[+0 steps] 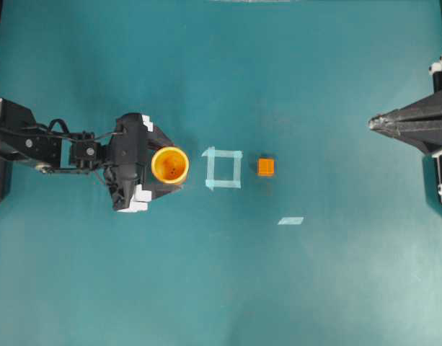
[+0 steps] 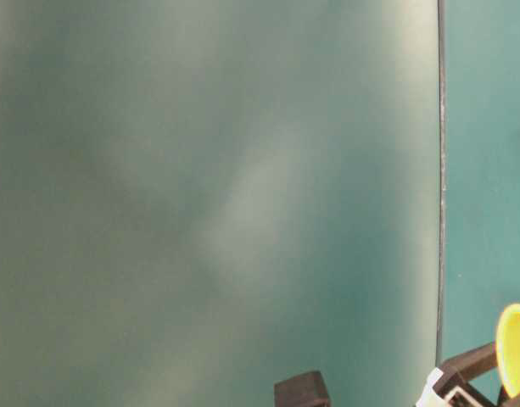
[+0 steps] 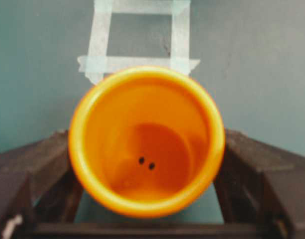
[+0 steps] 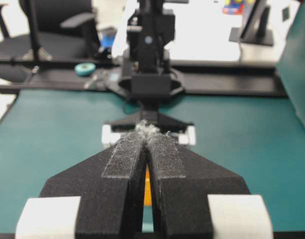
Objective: Move the cup to the left with left arm.
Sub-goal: 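Close the left gripper around the orange cup, then drag the gripped orange cup left toward the table's left edge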
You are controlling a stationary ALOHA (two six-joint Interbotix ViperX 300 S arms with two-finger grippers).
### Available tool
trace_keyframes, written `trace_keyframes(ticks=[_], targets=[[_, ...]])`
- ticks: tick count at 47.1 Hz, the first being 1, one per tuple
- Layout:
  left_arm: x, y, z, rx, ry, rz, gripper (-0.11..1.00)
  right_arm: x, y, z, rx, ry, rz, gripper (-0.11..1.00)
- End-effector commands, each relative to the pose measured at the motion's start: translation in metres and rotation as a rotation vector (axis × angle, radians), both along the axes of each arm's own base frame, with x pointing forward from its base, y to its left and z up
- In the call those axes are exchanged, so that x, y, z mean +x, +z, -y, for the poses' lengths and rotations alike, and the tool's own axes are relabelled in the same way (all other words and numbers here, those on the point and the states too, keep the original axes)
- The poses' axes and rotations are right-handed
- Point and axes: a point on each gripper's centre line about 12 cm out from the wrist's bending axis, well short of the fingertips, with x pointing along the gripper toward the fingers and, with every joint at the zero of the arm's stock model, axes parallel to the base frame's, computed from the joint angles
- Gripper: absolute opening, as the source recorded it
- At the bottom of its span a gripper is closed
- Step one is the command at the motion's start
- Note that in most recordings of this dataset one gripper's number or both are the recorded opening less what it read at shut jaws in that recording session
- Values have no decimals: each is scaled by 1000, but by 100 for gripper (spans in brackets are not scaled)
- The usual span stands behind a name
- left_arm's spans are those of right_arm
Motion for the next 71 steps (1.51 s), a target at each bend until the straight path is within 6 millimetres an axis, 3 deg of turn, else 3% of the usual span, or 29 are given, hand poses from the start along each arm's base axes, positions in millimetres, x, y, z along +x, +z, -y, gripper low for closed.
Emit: trace_keyframes(ticks=[1, 9, 24, 36, 46, 71], targets=[[5, 8, -1, 9, -2, 40, 76, 2, 12, 0, -2, -1, 28, 0], [5, 8, -1, 20, -5, 36, 68, 2, 12, 0, -2, 0, 26, 0], [2, 25, -1, 27, -6, 75, 68, 2, 10, 0, -2, 0, 9, 0], [-27, 25, 0, 17, -1, 53, 67, 2, 10, 0, 0, -1, 12, 0], [-49, 37, 2, 12, -4, 75, 67, 2, 10, 0, 0, 0, 11, 0], [-104, 34, 4, 17, -6, 49, 64, 6, 5, 0, 0, 0, -11, 0]])
